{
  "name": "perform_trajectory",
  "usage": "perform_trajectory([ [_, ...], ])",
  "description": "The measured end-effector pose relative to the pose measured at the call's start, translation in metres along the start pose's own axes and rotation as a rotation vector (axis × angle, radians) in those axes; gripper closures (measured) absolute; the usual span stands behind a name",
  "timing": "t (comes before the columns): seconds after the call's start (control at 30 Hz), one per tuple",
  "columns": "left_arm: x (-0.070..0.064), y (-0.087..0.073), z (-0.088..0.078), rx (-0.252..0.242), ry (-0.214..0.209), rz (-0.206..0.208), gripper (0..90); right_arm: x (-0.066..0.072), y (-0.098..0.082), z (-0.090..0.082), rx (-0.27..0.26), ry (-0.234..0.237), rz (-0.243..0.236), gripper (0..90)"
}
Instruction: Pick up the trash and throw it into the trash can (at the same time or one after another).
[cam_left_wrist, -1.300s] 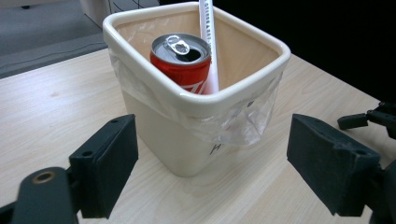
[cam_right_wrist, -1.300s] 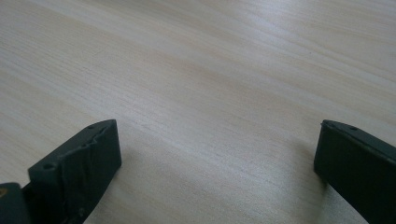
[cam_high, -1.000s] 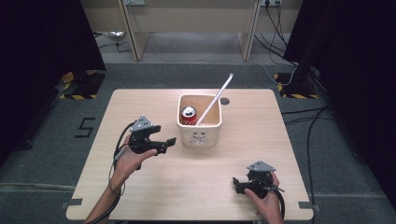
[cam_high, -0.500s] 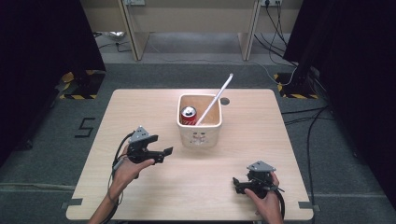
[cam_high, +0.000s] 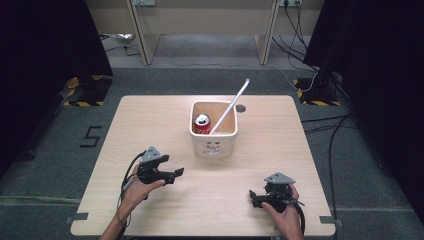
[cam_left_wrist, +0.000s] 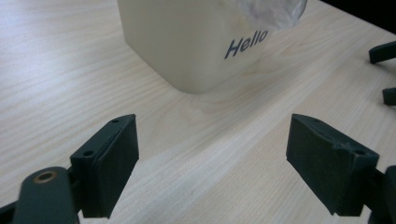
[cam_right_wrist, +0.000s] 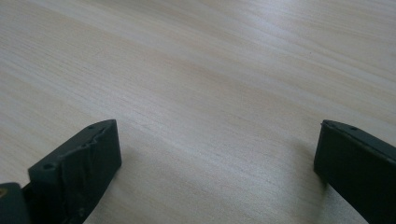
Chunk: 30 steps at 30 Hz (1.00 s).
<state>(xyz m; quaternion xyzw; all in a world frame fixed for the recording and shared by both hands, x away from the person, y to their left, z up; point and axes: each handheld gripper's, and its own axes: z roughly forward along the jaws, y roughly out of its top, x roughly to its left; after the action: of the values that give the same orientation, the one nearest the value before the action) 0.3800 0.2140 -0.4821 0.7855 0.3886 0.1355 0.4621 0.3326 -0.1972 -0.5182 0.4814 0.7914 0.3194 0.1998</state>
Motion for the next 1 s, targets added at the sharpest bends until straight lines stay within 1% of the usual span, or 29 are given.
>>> perform_trajectory([
  [0.13,0.000,-0.008,0.004,0.016,0.011,0.005,16.3,0.000,0.000,0.000,0.000,0.000,0.000,1.1],
  [0.3,0.000,-0.019,0.006,0.052,0.022,0.016,16.3,0.000,0.000,0.000,0.000,0.000,0.000,1.1],
  [0.47,-0.002,-0.029,0.010,0.091,0.040,0.046,16.3,0.000,0.000,0.000,0.000,0.000,0.000,1.1],
  [0.5,-0.003,-0.031,0.010,0.095,0.041,0.046,16.4,0.000,0.000,0.000,0.000,0.000,0.000,1.1],
  [0.63,-0.006,-0.037,0.011,0.118,0.047,0.058,16.5,0.000,0.000,0.000,0.000,0.000,0.000,1.1],
  [0.8,-0.010,-0.042,0.012,0.148,0.063,0.085,16.5,0.000,0.000,0.000,0.000,0.000,0.000,1.1],
  [0.87,-0.011,-0.043,0.012,0.151,0.077,0.099,16.4,0.000,0.000,0.000,0.000,0.000,0.000,1.1],
  [1.0,-0.011,-0.044,0.011,0.155,0.077,0.102,15.7,0.000,0.000,0.000,0.000,0.000,-0.001,1.1],
])
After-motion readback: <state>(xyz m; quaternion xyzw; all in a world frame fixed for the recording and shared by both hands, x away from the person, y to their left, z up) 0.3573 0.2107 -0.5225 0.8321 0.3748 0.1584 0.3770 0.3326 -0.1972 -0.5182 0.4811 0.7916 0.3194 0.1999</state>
